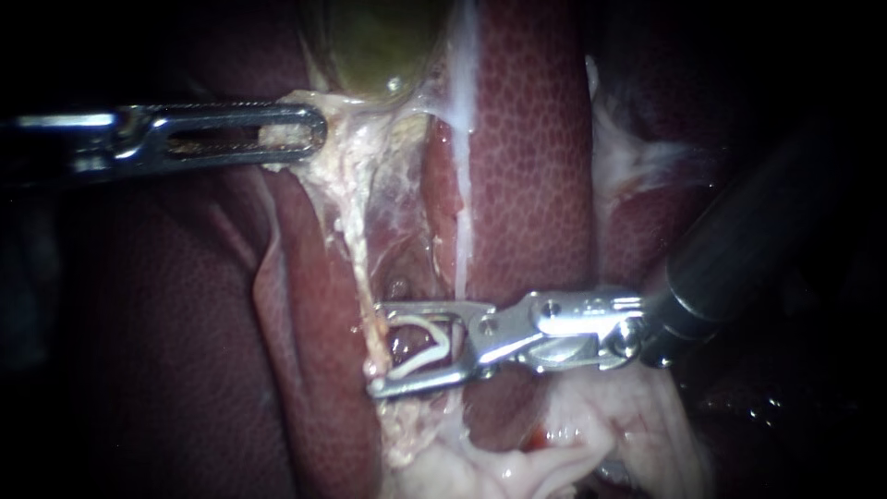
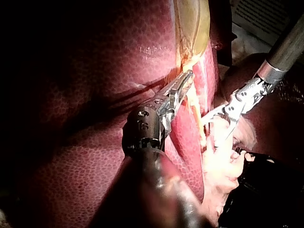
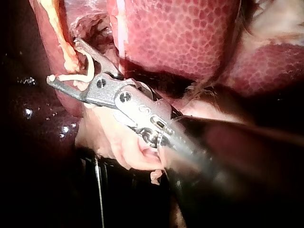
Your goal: Clipping first clip left tube
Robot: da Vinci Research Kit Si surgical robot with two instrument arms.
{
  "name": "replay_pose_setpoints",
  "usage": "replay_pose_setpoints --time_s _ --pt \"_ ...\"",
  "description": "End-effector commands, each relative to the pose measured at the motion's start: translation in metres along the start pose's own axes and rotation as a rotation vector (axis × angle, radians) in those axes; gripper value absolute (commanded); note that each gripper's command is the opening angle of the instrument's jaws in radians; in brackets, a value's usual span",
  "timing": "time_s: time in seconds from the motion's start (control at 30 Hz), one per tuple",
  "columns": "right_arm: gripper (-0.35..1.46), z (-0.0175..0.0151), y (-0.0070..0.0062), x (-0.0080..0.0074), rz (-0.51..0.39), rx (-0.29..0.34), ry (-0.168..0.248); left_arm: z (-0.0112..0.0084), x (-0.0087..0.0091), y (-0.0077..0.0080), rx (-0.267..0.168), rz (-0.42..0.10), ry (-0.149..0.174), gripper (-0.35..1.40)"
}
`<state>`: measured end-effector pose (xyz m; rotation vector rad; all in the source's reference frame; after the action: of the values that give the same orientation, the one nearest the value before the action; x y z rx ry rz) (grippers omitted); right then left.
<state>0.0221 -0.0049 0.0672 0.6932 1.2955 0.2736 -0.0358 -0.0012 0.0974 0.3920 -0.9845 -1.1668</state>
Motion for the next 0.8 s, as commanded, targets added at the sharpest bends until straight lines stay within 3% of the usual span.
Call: replay_pose_setpoints --time_s 0.03,0.47,0.8 --pt "0.6 0.0 0.0 0.0001 0.009 0.007 0.004 0.0 0.0 0.0001 0.0 0.0 0.0 -0.35" --pt "0.6 0.0006 -0.0009 0.0009 0.077 0.083 0.07 0.0001 -0.0001 0.0006 -0.006 0.0 -0.003 -0.35" --pt "0.6 0.0024 -0.0003 0.001 0.131 0.13 0.112 0.0003 -0.0001 0.0005 -0.007 0.0 -0.003 -0.35"
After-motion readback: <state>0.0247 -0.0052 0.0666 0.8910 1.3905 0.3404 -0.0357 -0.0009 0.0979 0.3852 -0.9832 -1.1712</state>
